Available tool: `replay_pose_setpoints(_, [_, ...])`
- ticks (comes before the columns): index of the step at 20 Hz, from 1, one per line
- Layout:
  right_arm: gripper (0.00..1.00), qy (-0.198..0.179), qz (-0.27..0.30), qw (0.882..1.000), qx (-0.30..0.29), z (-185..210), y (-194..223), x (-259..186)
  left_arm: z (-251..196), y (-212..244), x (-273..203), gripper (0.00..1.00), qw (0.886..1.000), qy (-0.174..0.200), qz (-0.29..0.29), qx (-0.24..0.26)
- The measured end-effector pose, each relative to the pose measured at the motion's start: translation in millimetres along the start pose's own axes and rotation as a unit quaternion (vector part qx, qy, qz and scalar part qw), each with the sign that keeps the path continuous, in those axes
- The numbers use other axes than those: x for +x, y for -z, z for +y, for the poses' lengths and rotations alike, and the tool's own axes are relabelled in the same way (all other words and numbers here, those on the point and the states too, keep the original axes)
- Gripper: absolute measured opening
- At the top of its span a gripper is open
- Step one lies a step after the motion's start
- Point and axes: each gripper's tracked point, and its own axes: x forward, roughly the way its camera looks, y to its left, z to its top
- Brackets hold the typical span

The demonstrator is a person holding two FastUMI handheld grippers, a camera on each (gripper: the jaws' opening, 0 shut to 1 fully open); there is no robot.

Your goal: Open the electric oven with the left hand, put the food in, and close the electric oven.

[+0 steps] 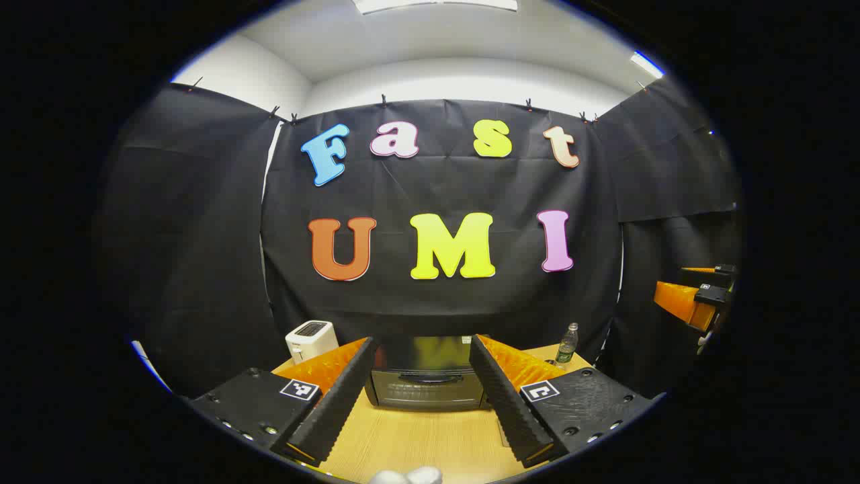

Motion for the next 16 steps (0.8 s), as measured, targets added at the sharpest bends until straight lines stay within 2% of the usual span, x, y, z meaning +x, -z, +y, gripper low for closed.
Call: replay_pose_setpoints(16, [0.94, 0.004, 0.002, 1.000, 0.000, -2, 3, 15, 2, 2, 14, 0.93, 1.000, 0.001, 0.002, 0.004])
